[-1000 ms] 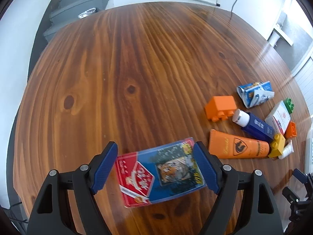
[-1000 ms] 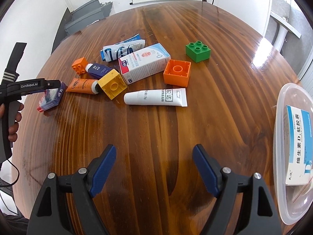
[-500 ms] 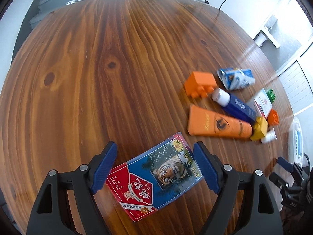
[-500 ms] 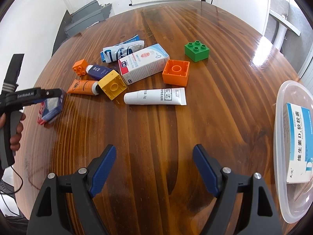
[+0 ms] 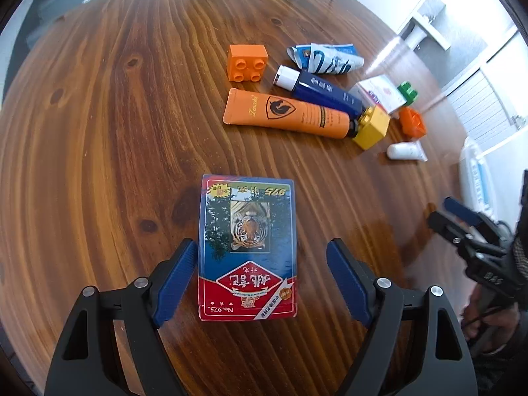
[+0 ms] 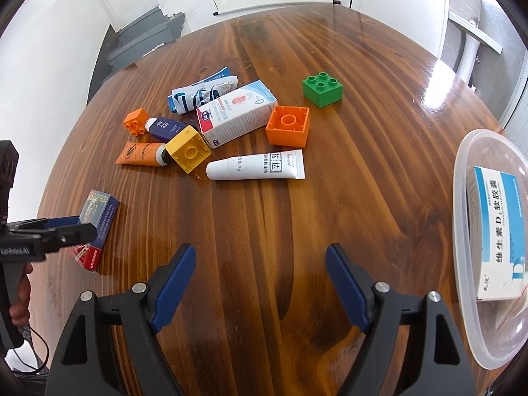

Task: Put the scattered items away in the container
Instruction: 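Grasp the tiger playing-card box with the left tool, then grasp the white tube with the right tool while the left holds the card box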

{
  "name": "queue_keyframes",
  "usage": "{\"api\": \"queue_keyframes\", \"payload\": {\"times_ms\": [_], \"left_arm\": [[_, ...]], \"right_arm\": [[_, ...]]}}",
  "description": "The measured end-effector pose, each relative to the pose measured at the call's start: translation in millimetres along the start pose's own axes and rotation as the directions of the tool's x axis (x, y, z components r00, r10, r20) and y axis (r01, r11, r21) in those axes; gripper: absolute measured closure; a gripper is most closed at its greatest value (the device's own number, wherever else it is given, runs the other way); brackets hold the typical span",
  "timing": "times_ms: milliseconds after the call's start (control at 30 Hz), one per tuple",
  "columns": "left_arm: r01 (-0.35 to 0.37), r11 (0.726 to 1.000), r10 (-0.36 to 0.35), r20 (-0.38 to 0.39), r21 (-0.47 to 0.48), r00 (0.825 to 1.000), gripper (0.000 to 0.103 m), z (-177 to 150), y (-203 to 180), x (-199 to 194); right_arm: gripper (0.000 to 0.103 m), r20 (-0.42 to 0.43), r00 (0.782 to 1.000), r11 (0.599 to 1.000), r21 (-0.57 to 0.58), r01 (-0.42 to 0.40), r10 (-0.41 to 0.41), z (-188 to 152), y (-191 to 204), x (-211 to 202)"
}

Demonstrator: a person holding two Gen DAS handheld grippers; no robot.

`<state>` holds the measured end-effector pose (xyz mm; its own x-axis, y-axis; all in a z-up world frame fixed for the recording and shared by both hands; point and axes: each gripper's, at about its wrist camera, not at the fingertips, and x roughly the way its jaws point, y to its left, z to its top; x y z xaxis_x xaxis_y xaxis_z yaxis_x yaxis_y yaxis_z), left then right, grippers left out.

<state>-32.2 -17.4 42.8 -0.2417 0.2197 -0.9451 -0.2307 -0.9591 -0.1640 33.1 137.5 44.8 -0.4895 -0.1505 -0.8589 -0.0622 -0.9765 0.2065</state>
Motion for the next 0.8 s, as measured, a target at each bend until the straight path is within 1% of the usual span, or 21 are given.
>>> {"api": "queue_keyframes", "payload": {"times_ms": [67, 167, 200, 233, 300, 333, 367, 433, 533, 633, 667, 733, 800], "left_arm": [[-0.057, 0.998, 0.057, 0.006, 0.015, 0.998, 0.02, -3, -6, 4], [-0.16, 0.986, 0.159, 0.027, 0.055, 0.987, 0.019, -5, -16, 9], [-0.181, 0.982, 0.179, 0.041, 0.052, 0.983, 0.018, -6, -18, 9], [-0.182, 0.983, 0.18, 0.045, 0.039, 0.983, 0.019, -6, -18, 10], [-0.184, 0.983, 0.184, 0.058, 0.006, 0.981, 0.024, -8, -16, 7], [-0.185, 0.983, 0.184, 0.07, 0.001, 0.98, 0.037, -8, -17, 4], [-0.182, 0.983, 0.181, 0.075, 0.004, 0.981, 0.04, -8, -19, 2], [-0.148, 0.989, 0.147, 0.071, 0.014, 0.987, 0.04, -7, -22, 2], [-0.125, 0.991, 0.122, 0.08, 0.043, 0.989, 0.04, -8, -33, 3], [-0.093, 0.995, 0.089, 0.084, 0.044, 0.992, 0.04, -13, -38, 2], [-0.089, 0.995, 0.085, 0.084, 0.044, 0.993, 0.04, -13, -42, 5], [-0.083, 0.996, 0.079, 0.081, 0.044, 0.994, 0.04, -13, -44, 6], [-0.081, 0.996, 0.077, 0.079, 0.045, 0.994, 0.04, -16, -43, 5]], "right_arm": [[0.019, 0.004, 1.0, 1.0, -0.004, 0.002, -0.002, -2, 1, -1], [0.019, 0.006, 1.0, 1.0, 0.001, 0.004, -0.004, -2, 0, 0], [0.019, 0.009, 1.0, 1.0, 0.003, 0.007, -0.007, 0, -1, 0], [0.019, 0.014, 1.0, 1.0, 0.004, 0.01, -0.01, 1, -1, 0], [0.019, 0.026, 1.0, 1.0, 0.014, 0.013, -0.013, 8, -3, 0], [0.019, 0.026, 1.0, 1.0, 0.022, 0.009, -0.01, 11, -4, 1], [0.019, 0.022, 1.0, 0.999, 0.032, 0.004, -0.004, 15, -6, 3], [0.019, 0.01, 1.0, 0.998, 0.058, -0.018, 0.018, 19, -9, 6], [0.019, -0.011, 0.996, 0.991, 0.095, -0.089, 0.091, 22, -7, 9], [0.019, -0.038, 0.992, 0.987, 0.111, -0.114, 0.119, 26, -5, 16], [0.02, -0.043, 0.992, 0.986, 0.126, -0.112, 0.118, 29, -6, 20], [0.025, -0.034, 0.994, 0.985, 0.144, -0.1, 0.106, 38, -9, 25], [0.025, -0.029, 0.995, 0.983, 0.159, -0.094, 0.1, 47, -11, 30]]}}
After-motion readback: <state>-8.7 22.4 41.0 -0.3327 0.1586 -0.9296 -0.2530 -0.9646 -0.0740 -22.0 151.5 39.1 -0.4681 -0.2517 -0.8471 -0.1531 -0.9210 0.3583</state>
